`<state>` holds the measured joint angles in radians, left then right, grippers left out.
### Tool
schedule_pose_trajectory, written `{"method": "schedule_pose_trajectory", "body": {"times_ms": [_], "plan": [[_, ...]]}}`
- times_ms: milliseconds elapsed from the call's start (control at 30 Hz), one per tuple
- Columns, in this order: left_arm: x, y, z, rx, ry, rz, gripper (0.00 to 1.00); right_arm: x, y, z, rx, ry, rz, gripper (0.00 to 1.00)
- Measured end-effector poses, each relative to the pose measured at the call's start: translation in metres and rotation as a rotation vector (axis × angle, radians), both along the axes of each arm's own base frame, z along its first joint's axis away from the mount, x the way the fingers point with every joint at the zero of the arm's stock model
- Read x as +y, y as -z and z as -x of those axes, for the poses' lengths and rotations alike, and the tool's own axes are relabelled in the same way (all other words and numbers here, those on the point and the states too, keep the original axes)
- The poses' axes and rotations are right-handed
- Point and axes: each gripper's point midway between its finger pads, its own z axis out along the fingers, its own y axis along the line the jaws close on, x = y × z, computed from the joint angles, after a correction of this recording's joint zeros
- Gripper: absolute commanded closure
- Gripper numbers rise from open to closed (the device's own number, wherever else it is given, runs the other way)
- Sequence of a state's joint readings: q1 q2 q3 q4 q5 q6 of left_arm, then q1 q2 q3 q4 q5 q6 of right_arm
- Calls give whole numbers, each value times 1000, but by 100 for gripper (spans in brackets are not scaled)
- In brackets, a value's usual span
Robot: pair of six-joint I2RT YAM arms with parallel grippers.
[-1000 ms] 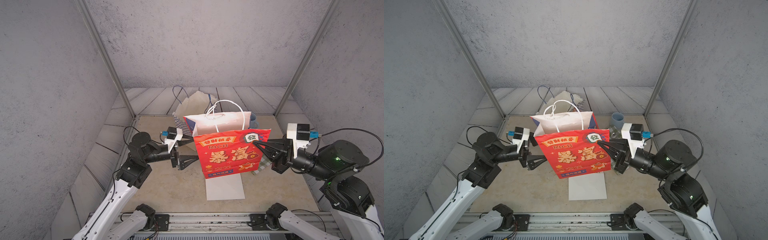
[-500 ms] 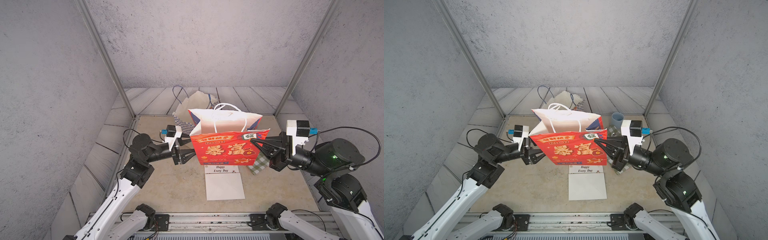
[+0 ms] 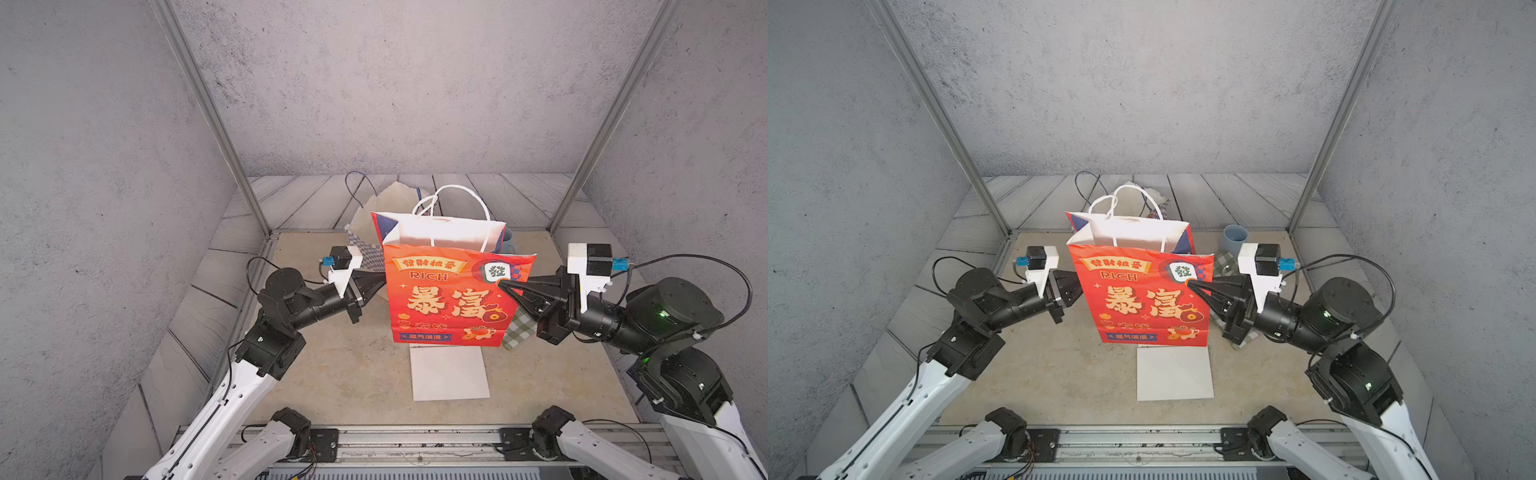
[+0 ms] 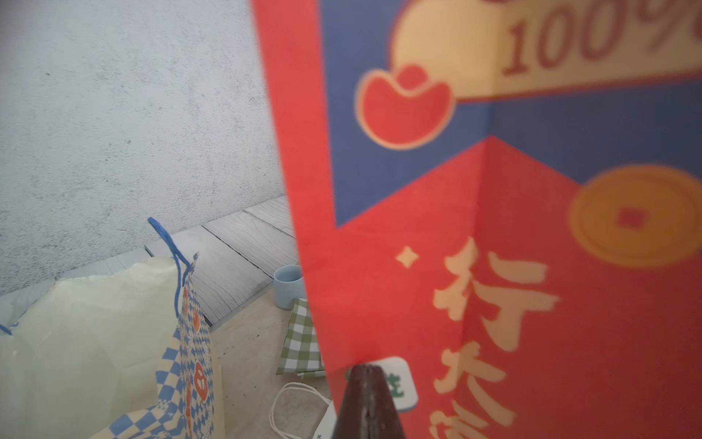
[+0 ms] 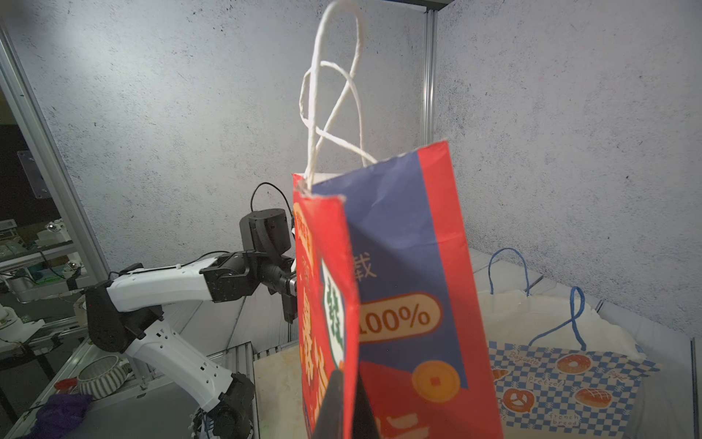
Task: Put away the paper bag
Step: Press the paper bag.
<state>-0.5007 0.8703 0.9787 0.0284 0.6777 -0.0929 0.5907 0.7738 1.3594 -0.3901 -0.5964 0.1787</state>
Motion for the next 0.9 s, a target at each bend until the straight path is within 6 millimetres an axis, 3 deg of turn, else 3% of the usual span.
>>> {"method": "schedule_pose_trajectory", "body": {"times_ms": [200, 367, 500, 633, 700, 800, 867, 900], "plan": [[-14, 9, -7, 58, 42, 6, 100, 3, -2, -2, 3, -10, -10, 100], [-27, 13, 0, 88, 103, 7, 100, 6, -1, -6, 5, -17, -13, 100], [-17, 4, 3, 43, 50, 11, 100, 7, 2, -8, 4, -10, -8, 100], [11, -4, -18, 0, -174, -13, 99, 3, 6, -9, -6, 23, 13, 100], [32, -7, -35, 0, -295, -16, 77, 0, 10, -9, -8, 40, 34, 100], [61, -5, -56, 21, -428, -24, 23, -6, 15, -10, -15, 79, 66, 100], [67, -3, -58, 29, -444, -40, 10, -10, 17, -11, -21, 100, 84, 100], [66, -4, -56, 24, -431, -47, 9, -11, 17, -10, -23, 107, 90, 100]]}}
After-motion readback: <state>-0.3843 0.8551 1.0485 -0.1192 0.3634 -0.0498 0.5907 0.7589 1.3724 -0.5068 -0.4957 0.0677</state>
